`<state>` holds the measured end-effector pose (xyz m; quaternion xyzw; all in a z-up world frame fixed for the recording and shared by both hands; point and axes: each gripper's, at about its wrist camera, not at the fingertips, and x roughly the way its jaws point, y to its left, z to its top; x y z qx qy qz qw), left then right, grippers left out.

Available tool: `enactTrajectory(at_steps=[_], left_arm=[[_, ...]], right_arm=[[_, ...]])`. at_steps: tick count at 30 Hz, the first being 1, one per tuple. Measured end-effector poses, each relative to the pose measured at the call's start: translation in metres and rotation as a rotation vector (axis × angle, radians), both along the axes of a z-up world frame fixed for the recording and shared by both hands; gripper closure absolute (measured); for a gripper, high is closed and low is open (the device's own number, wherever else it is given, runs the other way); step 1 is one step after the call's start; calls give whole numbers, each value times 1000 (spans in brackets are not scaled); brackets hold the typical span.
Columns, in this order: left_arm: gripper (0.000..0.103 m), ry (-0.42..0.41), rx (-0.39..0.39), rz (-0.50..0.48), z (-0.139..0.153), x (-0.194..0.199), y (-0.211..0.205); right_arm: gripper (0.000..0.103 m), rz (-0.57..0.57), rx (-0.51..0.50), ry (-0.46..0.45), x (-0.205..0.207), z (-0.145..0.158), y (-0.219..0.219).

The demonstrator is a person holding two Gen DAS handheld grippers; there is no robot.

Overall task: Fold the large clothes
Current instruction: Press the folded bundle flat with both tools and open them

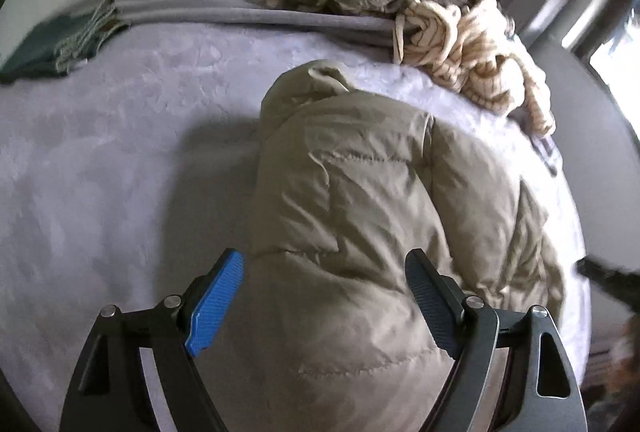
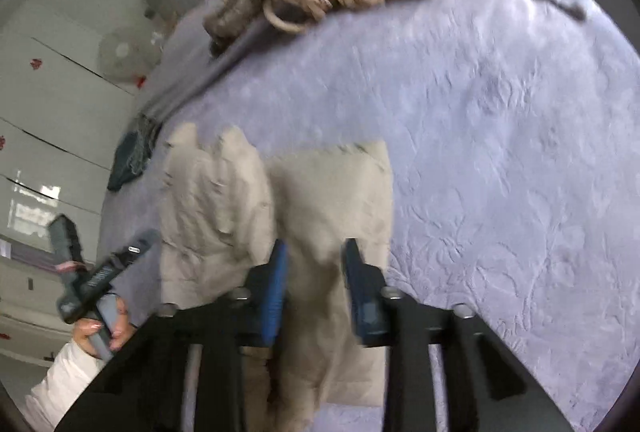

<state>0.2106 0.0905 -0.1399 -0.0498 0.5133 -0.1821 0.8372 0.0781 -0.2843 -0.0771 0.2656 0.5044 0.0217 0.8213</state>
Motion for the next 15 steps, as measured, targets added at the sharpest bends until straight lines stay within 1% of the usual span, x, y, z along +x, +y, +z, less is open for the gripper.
enactTrajectory(at_steps=[2, 3, 5, 7, 9, 11, 13, 15], left_arm=[[18, -7, 12, -12, 0, 0, -12], [18, -7, 15, -11, 0, 5, -31], [18, -2, 40, -11, -2, 6, -44], [18, -1, 93, -7, -8, 7, -56], [18, -13, 128, -6, -11, 5, -65], [18, -20, 146, -15, -13, 4, -70], [18, -33, 164, -33, -15, 1, -73], [18, -42, 182, -46, -15, -2, -75]], right_arm=[[75, 20, 17, -37, 12, 8, 13], [75, 45, 21, -45, 12, 8, 19], [75, 82, 0, -50, 28, 3, 43], [75, 101, -42, -22, 45, -15, 68], [75, 91, -103, 33, 51, -38, 78], [75, 68, -142, 88, 53, -59, 76], [75, 39, -117, 125, 55, -78, 67], [77, 37, -111, 139, 58, -88, 64]])
